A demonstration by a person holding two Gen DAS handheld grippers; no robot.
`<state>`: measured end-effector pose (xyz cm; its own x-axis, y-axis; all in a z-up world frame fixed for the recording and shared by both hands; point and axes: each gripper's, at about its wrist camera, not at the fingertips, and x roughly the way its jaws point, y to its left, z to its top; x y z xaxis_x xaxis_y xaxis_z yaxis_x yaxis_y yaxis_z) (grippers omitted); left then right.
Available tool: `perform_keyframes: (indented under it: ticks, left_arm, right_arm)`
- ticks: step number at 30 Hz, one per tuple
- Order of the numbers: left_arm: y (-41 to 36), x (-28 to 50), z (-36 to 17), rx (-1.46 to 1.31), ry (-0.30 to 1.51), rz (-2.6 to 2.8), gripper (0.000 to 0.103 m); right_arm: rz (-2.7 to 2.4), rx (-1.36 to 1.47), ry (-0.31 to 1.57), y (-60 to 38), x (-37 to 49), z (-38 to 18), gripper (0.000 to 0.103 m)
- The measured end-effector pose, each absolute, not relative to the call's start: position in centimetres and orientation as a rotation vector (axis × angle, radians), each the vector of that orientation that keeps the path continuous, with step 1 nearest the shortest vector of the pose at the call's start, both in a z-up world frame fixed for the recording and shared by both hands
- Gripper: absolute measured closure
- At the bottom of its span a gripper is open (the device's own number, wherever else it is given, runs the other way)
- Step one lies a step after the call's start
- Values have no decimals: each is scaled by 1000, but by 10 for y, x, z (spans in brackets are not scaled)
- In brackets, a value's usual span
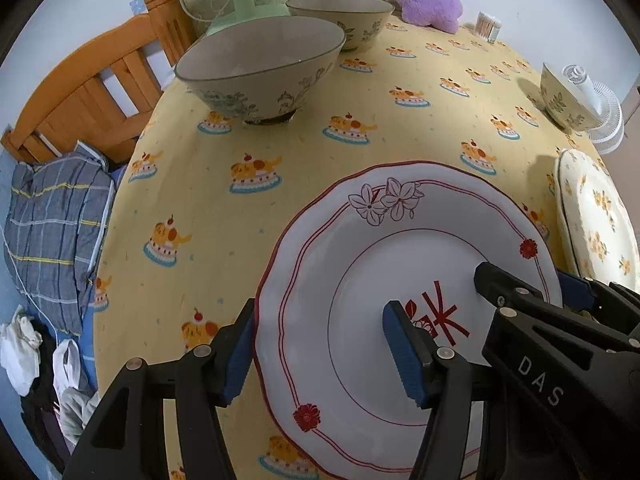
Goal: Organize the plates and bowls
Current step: 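Lift the red-rimmed plate with the right tool toward the stacked plates, then carry the red-rimmed plate over the flower plates and lower it onto them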
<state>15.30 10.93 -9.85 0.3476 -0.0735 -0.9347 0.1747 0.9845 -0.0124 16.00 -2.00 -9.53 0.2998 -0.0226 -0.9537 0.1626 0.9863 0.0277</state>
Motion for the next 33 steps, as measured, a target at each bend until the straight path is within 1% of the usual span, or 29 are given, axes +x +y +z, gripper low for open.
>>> perform_keyframes:
  ticks: [18, 26, 33]
  left_arm:
    - [108, 133, -41, 101, 1109, -254, 40]
    - [83, 129, -29, 103, 1074, -239, 40]
    - [46, 129, -23, 85, 1081, -228, 40]
  right_arm:
    - [-176, 125, 1142, -24, 126, -28, 48]
    - [-157, 116, 1103, -46, 125, -16, 48]
    - [-137, 98, 1103, -83, 127, -10, 48]
